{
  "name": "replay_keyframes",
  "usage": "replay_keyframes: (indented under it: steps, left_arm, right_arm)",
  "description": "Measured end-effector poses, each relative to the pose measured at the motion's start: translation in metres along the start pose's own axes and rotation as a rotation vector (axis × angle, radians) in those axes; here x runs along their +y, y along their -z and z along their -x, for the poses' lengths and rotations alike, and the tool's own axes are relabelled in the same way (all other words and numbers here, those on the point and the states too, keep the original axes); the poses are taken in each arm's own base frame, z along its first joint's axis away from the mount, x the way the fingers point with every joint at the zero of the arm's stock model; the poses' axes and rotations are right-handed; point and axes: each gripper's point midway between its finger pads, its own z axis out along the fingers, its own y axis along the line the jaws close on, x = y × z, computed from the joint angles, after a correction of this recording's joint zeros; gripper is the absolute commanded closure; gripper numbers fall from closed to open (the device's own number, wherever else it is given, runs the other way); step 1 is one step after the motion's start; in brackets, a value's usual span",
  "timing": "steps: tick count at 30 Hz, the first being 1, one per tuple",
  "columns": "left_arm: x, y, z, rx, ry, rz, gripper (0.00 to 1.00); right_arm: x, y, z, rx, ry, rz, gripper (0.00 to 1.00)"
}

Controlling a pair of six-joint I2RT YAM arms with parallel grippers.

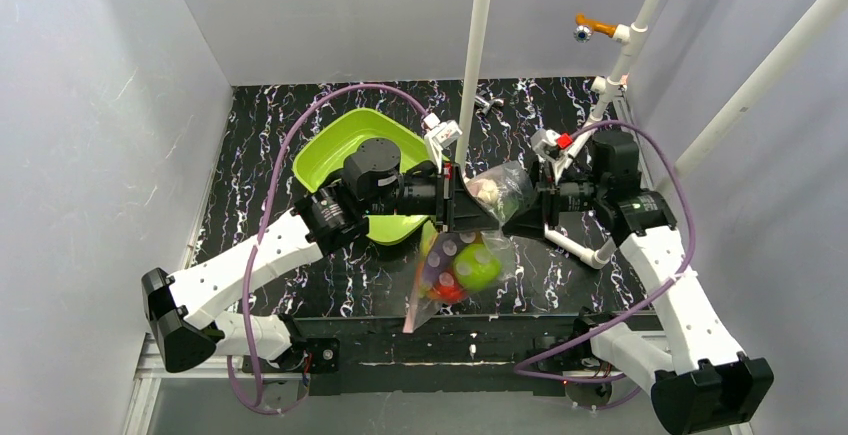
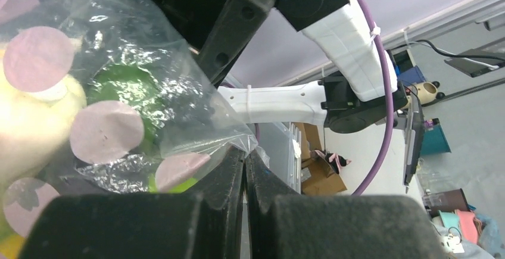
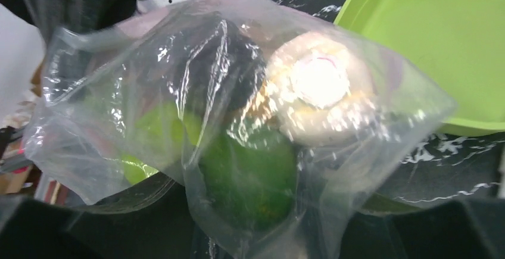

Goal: Open the zip-top bag and remove the fake food
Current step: Place the zipper food storage bag at the center of the board.

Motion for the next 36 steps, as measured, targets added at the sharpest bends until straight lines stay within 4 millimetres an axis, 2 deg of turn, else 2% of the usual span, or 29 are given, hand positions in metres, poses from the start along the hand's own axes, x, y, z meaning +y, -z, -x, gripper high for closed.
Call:
replay_keyframes:
  steps: [5, 10, 13, 17, 20, 21, 22, 24, 25, 26, 29, 30, 33, 36]
  left_arm:
    - [-0.008, 0.001, 0.000, 0.001, -0.001, -0.031, 1.00]
    - [-0.002, 0.006, -0.009, 0.012, 0.003, -0.011, 0.92]
    - [0.019, 0.013, -0.026, 0.027, 0.017, 0.060, 0.88]
    - [0.067, 0.022, -0.053, 0.051, 0.052, 0.211, 0.85]
    - [0.107, 0.029, -0.065, 0.049, 0.084, 0.341, 0.77]
    - [0.122, 0.034, -0.066, 0.040, 0.096, 0.392, 0.70]
    - [0.138, 0.039, -0.067, 0.027, 0.107, 0.446, 0.67]
    - [0.168, 0.054, -0.066, -0.008, 0.132, 0.559, 0.60]
    - [0.182, 0.063, -0.064, -0.032, 0.142, 0.617, 0.53]
    - [0.194, 0.074, -0.063, -0.059, 0.149, 0.673, 0.42]
    - [0.211, 0.107, -0.058, -0.125, 0.139, 0.789, 0.21]
    - [0.207, 0.117, -0.055, -0.145, 0.119, 0.802, 0.15]
    - [0.185, 0.125, -0.048, -0.173, 0.052, 0.741, 0.04]
    - [0.169, 0.123, -0.053, -0.156, 0.011, 0.652, 0.02]
  right_arm:
    - [0.016, 0.015, 0.018, 0.016, 0.135, -0.057, 0.67]
    - [0.022, 0.027, 0.008, 0.076, 0.175, -0.156, 0.68]
    - [0.016, 0.034, -0.005, 0.126, 0.148, -0.237, 0.69]
    - [-0.001, 0.038, -0.023, 0.182, 0.097, -0.315, 0.70]
    - [-0.021, 0.033, -0.035, 0.244, 0.028, -0.345, 0.69]
    - [-0.030, 0.029, -0.038, 0.269, 0.009, -0.349, 0.67]
    - [-0.036, 0.025, -0.039, 0.285, -0.001, -0.352, 0.58]
    - [-0.059, 0.014, -0.043, 0.335, -0.039, -0.367, 0.29]
    - [-0.067, 0.008, -0.044, 0.348, -0.050, -0.371, 0.07]
    - [-0.077, 0.001, -0.044, 0.362, -0.061, -0.376, 0.02]
    - [-0.098, -0.016, -0.041, 0.388, -0.065, -0.377, 0.02]
    - [-0.102, -0.022, -0.039, 0.392, -0.063, -0.371, 0.02]
    - [-0.110, -0.033, -0.032, 0.390, -0.046, -0.357, 0.02]
    - [-0.107, -0.032, -0.028, 0.388, -0.006, -0.350, 0.02]
